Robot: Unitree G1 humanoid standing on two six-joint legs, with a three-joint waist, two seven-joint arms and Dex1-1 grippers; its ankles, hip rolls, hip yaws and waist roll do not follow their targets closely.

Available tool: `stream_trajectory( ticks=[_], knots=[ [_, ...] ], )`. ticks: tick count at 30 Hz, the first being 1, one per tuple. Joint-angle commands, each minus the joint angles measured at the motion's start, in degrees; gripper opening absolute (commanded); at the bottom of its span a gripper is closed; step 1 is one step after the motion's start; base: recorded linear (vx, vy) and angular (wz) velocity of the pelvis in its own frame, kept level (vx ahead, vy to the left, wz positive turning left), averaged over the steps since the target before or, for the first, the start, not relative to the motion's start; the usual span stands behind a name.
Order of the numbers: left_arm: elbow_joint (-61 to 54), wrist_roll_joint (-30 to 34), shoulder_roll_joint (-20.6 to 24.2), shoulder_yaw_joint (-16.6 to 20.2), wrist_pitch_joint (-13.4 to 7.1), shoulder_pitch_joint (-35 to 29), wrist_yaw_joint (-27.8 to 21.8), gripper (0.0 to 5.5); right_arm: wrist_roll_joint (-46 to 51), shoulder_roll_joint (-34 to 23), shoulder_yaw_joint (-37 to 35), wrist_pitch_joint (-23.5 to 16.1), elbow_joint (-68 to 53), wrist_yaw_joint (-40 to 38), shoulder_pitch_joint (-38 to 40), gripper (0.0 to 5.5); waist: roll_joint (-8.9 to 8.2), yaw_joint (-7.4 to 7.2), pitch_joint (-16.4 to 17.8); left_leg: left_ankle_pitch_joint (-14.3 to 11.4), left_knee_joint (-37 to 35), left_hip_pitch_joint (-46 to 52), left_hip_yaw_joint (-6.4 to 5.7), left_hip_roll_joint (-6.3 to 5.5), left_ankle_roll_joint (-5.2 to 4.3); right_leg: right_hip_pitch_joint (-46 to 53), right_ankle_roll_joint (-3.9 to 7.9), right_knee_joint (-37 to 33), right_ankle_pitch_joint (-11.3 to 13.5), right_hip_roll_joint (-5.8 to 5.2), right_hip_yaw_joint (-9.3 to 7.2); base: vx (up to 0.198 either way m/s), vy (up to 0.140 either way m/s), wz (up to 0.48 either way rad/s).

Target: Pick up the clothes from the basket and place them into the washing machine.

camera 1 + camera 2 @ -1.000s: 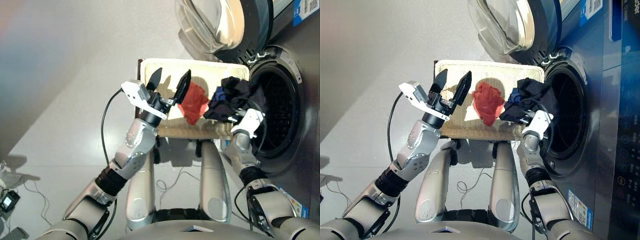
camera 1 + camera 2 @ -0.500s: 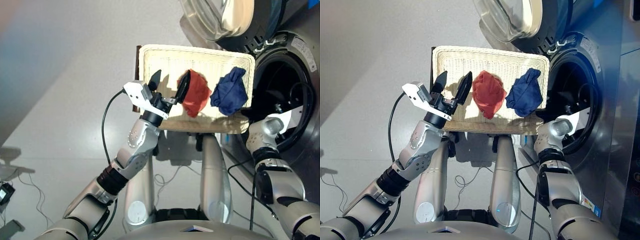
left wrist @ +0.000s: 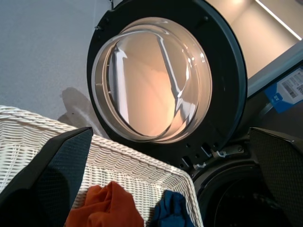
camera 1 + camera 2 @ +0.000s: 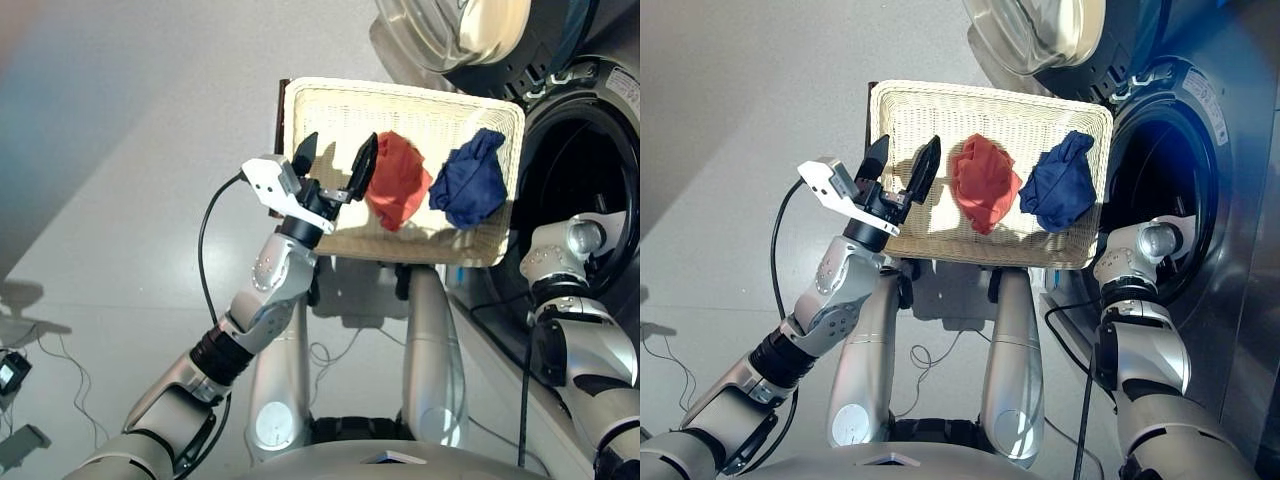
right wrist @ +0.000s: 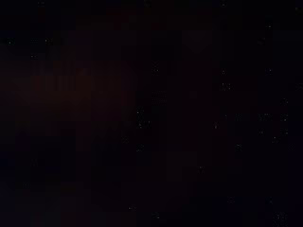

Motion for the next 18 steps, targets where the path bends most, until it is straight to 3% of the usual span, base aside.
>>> stream_trajectory(
  ticks=[1,6,9,13,16,18],
  knots=[
    [-6.06,1.72,-0.53,0.9,-3.55,-0.44,0.0,5.5,1.22,-2.88,0.63,-5.63,-5.52,1.98,0.77,5.5,-0.24,-0.53,-0.91,-6.01,5.68,0.82,-1.41,2.05,-1.39,3.14,2.85,-2.09,0.78,-0.68,2.31,0.0,0.0,0.0],
    [-5.26,2.55,-0.83,1.96,-3.72,-0.12,0.25,5.5,-1.91,3.1,4.64,-4.47,-11.4,6.0,5.66,5.5,-0.9,-0.98,-0.91,-6.56,5.76,1.21,-1.21,2.18,-1.35,3.58,2.79,-2.15,0.35,-0.36,2.33,0.0,0.0,0.0],
    [-4.41,3.6,-1.05,2.67,-3.5,0.2,0.29,5.5,-5.21,7.11,8.75,-3.65,-17.4,8.81,9.82,5.5,-1.36,-1.43,-0.91,-5.79,5.2,1.01,-0.98,2.21,-1.21,3.35,2.66,-2.99,1.32,-0.19,2.37,0.0,0.0,0.0],
    [0.39,6.68,-1.66,2.97,-2.28,0.45,1.94,5.5,-10.5,11.2,14.57,-2.27,-26.53,11.7,16.31,5.5,-2.14,-2.15,-0.91,-5.85,5.13,1.12,-0.68,2.45,-1.14,3.29,2.6,-3.17,1.35,0.03,2.5,0.0,0.0,0.0],
    [3.87,9.27,-1.88,2.79,-1.55,0.02,3.18,5.5,-13.56,11.72,16.78,-1.32,-30.69,12.54,18.72,5.5,-2.55,-2.54,-0.91,-5.63,5.09,1.04,-0.62,2.54,-1.09,3.16,2.56,-3.29,1.51,0.08,2.58,0.0,0.0,0.0],
    [9.8,14.36,-2.04,2.79,-0.49,-1.51,5.05,5.5,-20.22,10.42,20.45,0.73,-37.53,13.96,20.82,5.5,-3.21,-3.11,-0.91,-5.35,5.17,0.91,-0.5,2.83,-1.11,2.89,2.53,-3.31,1.85,0.19,2.78,0.0,0.0,0.0]
  ],
)
